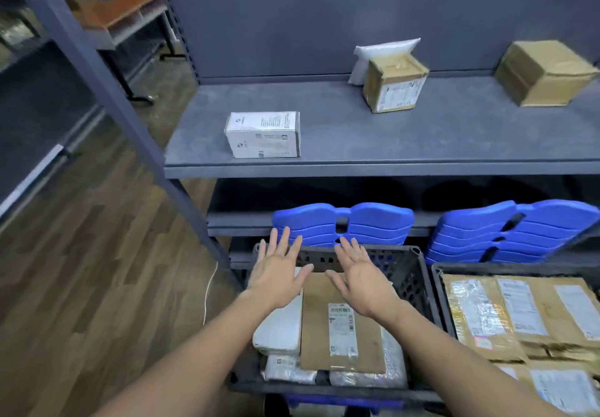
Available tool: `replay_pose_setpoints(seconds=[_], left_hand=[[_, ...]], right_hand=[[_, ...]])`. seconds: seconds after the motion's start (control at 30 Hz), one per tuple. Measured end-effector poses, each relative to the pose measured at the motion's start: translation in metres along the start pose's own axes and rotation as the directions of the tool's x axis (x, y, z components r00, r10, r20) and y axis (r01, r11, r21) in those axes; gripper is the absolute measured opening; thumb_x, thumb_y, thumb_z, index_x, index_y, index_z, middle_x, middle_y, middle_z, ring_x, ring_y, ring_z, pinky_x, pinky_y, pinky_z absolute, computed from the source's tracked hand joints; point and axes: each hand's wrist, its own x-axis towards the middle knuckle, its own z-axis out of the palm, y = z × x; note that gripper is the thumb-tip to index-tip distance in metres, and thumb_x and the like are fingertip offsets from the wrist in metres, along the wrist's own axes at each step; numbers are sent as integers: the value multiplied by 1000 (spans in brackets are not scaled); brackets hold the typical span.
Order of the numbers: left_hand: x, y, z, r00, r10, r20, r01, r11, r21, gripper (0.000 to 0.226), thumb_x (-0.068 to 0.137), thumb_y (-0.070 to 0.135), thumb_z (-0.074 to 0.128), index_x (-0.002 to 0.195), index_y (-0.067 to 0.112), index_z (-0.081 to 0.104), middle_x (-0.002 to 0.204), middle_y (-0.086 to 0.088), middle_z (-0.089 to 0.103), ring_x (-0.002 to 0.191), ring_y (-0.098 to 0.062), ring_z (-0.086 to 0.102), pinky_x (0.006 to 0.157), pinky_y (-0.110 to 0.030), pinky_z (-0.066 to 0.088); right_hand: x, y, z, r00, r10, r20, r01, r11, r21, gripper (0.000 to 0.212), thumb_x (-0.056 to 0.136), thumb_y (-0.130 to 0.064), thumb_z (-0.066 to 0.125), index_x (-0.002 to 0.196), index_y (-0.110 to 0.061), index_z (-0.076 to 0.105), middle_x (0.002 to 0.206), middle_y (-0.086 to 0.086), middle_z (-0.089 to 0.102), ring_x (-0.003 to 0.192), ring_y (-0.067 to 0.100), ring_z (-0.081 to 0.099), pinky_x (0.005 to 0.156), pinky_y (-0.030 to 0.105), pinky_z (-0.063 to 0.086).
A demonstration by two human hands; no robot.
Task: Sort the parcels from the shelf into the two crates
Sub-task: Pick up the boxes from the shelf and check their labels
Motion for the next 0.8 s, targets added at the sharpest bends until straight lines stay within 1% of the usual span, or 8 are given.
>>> replay_pose_setpoints(seconds=[0.33, 0.5, 0.6, 0.67, 0.7, 0.73, 0.77, 0.8], left_hand=[[9, -29, -30, 998, 4, -70, -6, 1000, -27, 75, 107, 60, 26, 166, 23, 0, 173, -7, -14, 159, -30, -17, 129, -50, -4], [19, -37, -44, 995, 46, -86, -48, 999, -17, 75, 107, 60, 27, 166, 24, 0, 173, -7, -14, 159, -30, -17, 129, -51, -3], [30, -46, -60, 988, 81, -129, -81, 997, 2, 74, 107, 59, 29, 166, 25, 1, 173, -5, -12, 160, -29, -15, 129, -49, -4], [42, -53, -73, 964, 110, -241, -120, 992, -30, 72, 106, 57, 32, 166, 23, 13, 174, -5, 6, 161, -28, 3, 130, -45, 0], [47, -58, -83, 934, 106, -341, -140, 987, -78, 70, 105, 55, 33, 164, 20, 24, 170, -7, 27, 158, -29, 22, 130, -44, 9], [53, -64, -93, 884, 72, -462, -152, 979, -137, 68, 102, 53, 35, 159, 16, 37, 156, -8, 51, 145, -31, 44, 126, -44, 22], [60, -70, -104, 815, 15, -580, -158, 968, -197, 65, 99, 50, 38, 152, 14, 49, 135, -7, 67, 126, -32, 59, 116, -45, 35], [68, -77, -116, 733, -62, -677, -159, 953, -258, 59, 97, 46, 43, 145, 14, 55, 121, -4, 71, 112, -32, 62, 105, -45, 42]], right_hand=[[26, -18, -8, 999, 38, -16, -38, 999, 26, 75, 109, -52, 35, 165, -9, 12, 174, 10, 2, 161, 28, -3, 130, 37, 4], [46, -9, -25, 994, 33, -103, -18, 990, 143, 70, 107, -48, 46, 163, -12, 26, 172, 3, 21, 160, 16, 14, 124, 37, 31], [66, -12, -47, 971, 17, -240, 37, 975, 220, 63, 105, -39, 55, 159, -11, 37, 168, 4, 33, 156, 15, 28, 121, 34, 37], [82, -21, -66, 929, 14, -369, 86, 964, 252, 56, 103, -32, 61, 153, -9, 48, 160, 6, 47, 149, 19, 42, 118, 29, 37], [92, -26, -76, 897, 23, -442, 104, 960, 262, 53, 102, -29, 65, 148, -8, 54, 152, 7, 55, 142, 22, 51, 114, 28, 38], [102, -32, -85, 859, 37, -510, 121, 954, 274, 49, 99, -26, 68, 144, -7, 58, 144, 8, 63, 134, 26, 57, 110, 28, 40], [114, -38, -95, 825, 57, -563, 136, 946, 294, 47, 97, -23, 71, 140, -6, 61, 136, 9, 67, 128, 28, 60, 108, 30, 42], [126, -44, -104, 800, 79, -595, 154, 931, 330, 47, 96, -21, 73, 138, -5, 61, 134, 9, 67, 125, 29, 59, 107, 32, 44]])
